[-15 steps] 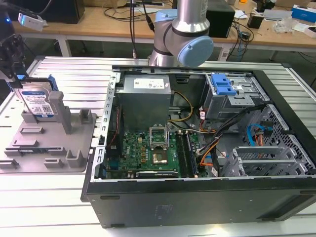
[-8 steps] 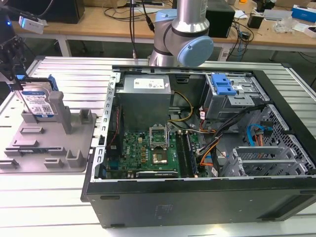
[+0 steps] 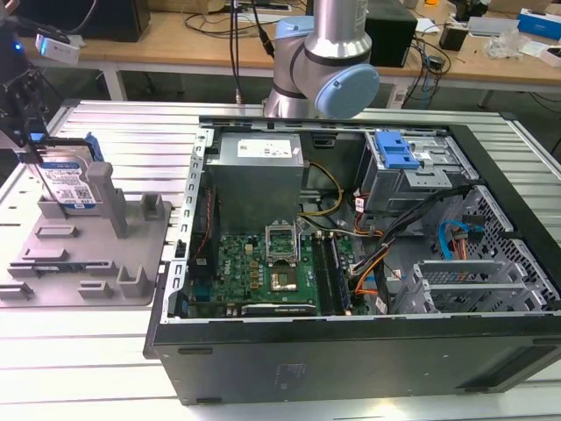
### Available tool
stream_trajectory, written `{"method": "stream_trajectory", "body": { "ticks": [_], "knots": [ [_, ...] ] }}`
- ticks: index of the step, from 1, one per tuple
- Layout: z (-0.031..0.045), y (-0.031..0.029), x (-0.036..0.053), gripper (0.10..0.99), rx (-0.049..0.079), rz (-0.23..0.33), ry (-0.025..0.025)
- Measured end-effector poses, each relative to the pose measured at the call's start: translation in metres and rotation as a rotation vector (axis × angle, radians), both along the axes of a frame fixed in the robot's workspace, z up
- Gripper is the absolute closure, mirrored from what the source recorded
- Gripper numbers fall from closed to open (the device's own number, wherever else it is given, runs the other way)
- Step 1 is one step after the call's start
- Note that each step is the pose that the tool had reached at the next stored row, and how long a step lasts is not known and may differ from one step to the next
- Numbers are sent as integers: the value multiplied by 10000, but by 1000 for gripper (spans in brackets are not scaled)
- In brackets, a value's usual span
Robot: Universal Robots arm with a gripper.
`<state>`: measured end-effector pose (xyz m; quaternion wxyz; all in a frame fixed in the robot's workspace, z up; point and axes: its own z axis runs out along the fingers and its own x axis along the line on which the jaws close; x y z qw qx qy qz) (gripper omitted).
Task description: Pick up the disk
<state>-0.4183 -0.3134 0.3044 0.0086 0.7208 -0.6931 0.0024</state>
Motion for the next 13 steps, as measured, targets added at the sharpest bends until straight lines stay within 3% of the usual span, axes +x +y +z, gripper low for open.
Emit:
{"method": "stream_trajectory", "body": {
  "ticks": [8,10,11,13],
  "knots": [
    [-46,0,0,604,-1,0,1],
    [-56,0,0,620,-1,0,1],
    [-57,0,0,690,-1,0,0],
    [-59,0,0,690,-1,0,0]
  ]
}}
